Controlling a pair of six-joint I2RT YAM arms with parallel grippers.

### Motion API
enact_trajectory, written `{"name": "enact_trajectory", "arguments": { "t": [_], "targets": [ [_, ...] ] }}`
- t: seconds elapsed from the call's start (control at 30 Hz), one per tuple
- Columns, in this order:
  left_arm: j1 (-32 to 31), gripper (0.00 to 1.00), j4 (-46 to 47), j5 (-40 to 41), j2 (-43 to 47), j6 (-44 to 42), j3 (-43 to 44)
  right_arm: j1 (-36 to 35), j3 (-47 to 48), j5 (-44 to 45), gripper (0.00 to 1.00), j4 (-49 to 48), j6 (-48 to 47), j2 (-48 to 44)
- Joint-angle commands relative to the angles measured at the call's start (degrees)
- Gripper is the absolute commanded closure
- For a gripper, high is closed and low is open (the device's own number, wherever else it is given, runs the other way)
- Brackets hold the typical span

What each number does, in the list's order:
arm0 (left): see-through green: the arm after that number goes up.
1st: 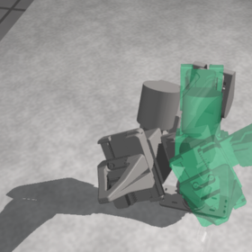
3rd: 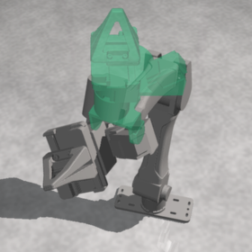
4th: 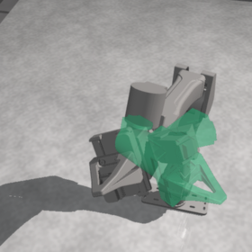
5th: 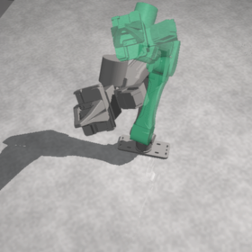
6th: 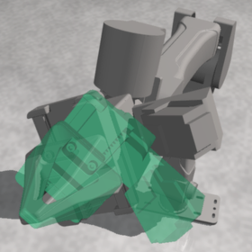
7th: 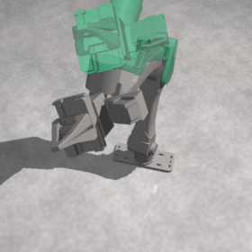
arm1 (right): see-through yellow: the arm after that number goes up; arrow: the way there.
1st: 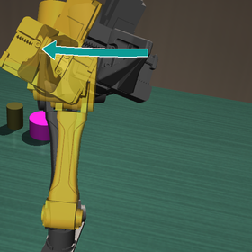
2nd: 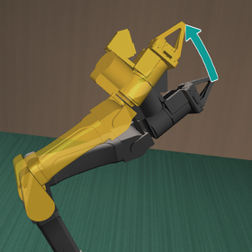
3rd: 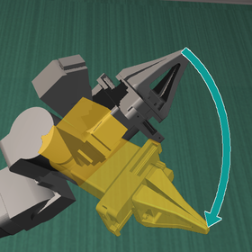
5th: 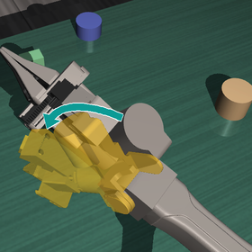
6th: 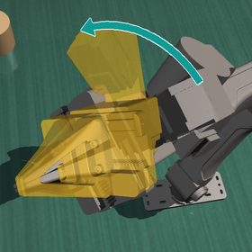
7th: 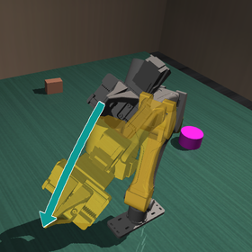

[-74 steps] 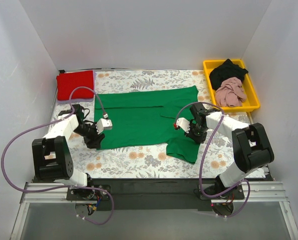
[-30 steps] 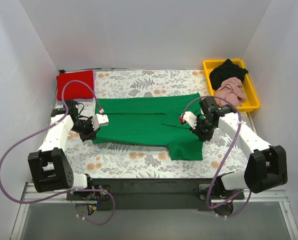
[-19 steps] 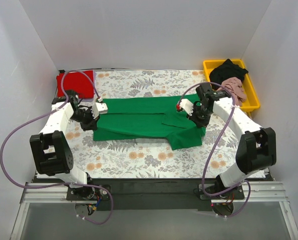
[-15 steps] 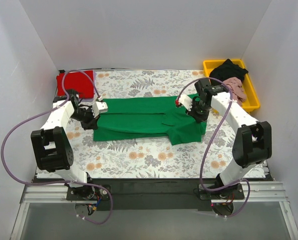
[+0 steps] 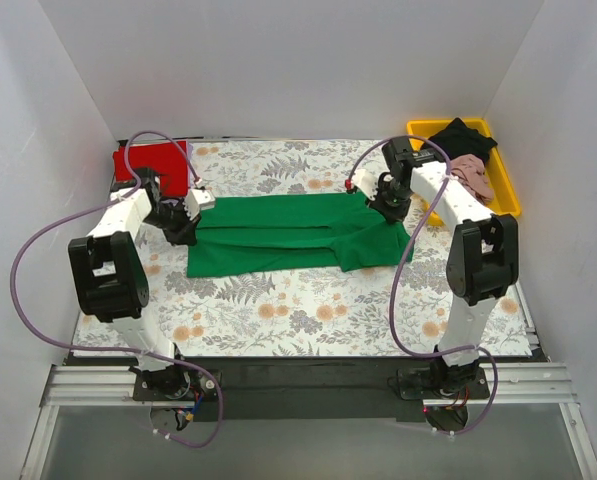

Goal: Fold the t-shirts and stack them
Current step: Fold the tshirt

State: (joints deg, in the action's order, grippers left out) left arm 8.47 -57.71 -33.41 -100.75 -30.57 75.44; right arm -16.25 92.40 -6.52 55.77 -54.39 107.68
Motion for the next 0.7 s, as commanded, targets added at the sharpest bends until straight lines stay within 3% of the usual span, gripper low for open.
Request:
{"name": "enact_trajectory", "arguments": {
  "t": [0.0,0.67],
  "targets": [
    [0.23,1.00,2.25,0.01,-0.85,1.47,2.26,0.61,3.57,0.64,0.99,1.27,-2.91,1.74],
    [0.23,1.00,3.66,1.41,-6.12,2.71,6.30,1.66,9.02,1.51,0.99,1.19,-3.18,8.95]
  ]
}}
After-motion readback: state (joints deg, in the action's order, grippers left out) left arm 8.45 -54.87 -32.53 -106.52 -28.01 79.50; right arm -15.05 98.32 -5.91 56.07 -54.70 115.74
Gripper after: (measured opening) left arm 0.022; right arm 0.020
